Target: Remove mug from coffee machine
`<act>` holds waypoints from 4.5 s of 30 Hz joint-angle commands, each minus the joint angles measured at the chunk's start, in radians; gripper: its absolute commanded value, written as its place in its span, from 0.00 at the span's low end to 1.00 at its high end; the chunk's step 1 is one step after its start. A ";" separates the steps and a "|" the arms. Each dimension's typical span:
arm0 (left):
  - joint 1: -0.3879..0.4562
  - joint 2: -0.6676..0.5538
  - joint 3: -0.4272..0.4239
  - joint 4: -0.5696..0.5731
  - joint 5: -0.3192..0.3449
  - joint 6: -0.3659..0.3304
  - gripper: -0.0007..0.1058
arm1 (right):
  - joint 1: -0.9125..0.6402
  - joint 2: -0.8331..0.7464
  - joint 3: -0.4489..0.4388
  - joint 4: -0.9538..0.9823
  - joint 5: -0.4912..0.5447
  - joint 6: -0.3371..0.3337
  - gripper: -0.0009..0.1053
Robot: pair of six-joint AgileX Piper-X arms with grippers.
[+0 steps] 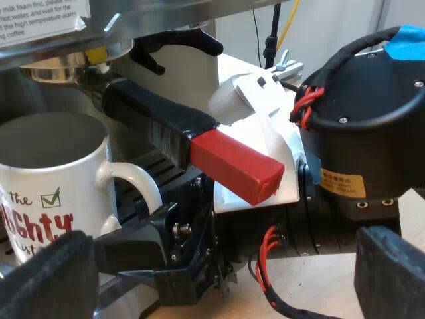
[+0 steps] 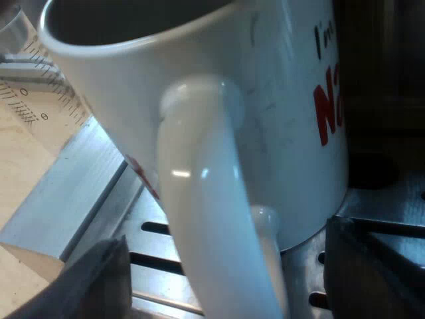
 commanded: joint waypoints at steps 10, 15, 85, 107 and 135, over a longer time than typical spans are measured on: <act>-0.004 0.002 0.000 -0.019 0.012 0.003 0.75 | -0.005 -0.006 -0.009 -0.009 0.003 0.002 0.22; -0.004 0.002 0.000 -0.019 0.012 0.003 0.75 | -0.005 -0.006 -0.009 -0.009 0.006 -0.002 0.02; -0.133 0.002 0.000 -0.019 0.119 0.003 0.75 | 0.131 -0.534 0.337 0.365 0.270 -0.065 0.01; -0.387 0.093 0.000 -0.109 0.117 0.004 0.75 | 0.134 -0.806 0.376 0.751 0.461 0.117 0.01; -0.496 0.351 0.000 -0.288 0.122 -0.002 0.75 | -0.019 -0.821 0.478 0.823 0.407 0.152 0.01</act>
